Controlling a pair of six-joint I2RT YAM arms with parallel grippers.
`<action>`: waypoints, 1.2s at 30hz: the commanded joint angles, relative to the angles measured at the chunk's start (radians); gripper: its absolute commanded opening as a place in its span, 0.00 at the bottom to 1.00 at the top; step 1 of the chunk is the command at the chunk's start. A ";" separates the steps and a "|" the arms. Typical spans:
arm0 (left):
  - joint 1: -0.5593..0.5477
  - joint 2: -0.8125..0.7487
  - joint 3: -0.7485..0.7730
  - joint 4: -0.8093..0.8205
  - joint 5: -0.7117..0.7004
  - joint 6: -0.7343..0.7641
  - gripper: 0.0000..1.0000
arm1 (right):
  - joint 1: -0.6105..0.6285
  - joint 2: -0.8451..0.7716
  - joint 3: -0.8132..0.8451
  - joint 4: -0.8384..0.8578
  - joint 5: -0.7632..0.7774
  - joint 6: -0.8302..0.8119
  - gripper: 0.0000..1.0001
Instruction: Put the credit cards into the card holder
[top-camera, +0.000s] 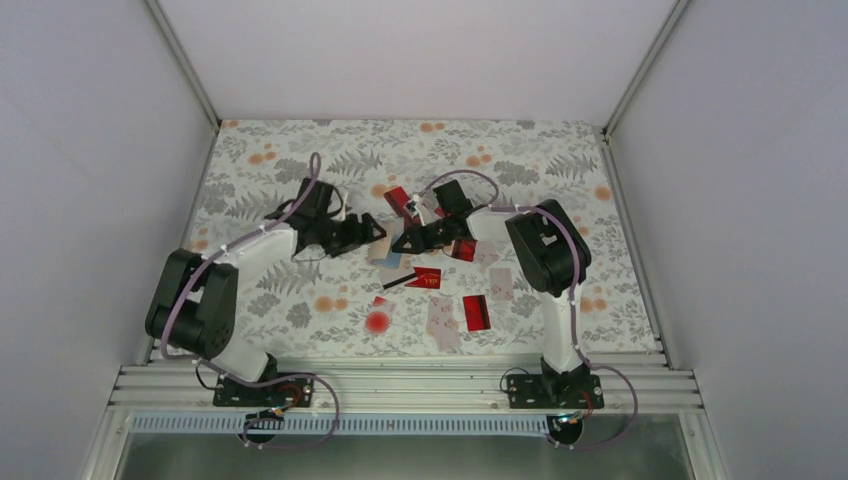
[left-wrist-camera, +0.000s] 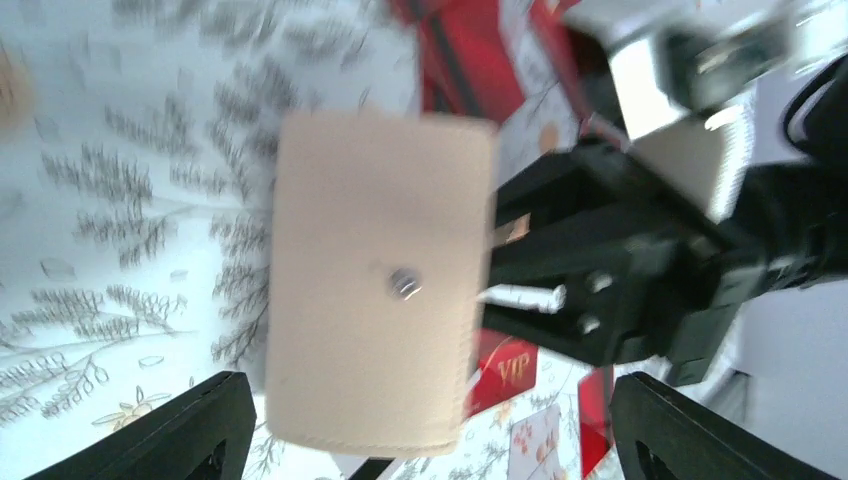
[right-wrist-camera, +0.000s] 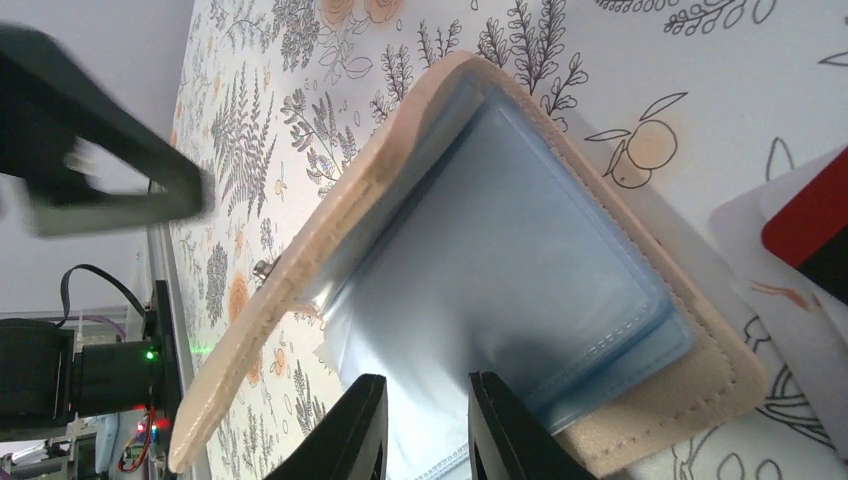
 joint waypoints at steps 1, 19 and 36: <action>-0.123 -0.096 0.220 -0.365 -0.400 0.145 0.88 | 0.005 0.045 -0.051 -0.136 0.153 -0.028 0.22; -0.394 -0.027 0.111 -0.140 -0.398 0.189 0.70 | 0.004 0.051 -0.039 -0.137 0.113 -0.017 0.23; -0.463 0.133 0.234 -0.202 -0.649 0.167 0.80 | 0.004 0.060 -0.031 -0.154 0.111 -0.020 0.23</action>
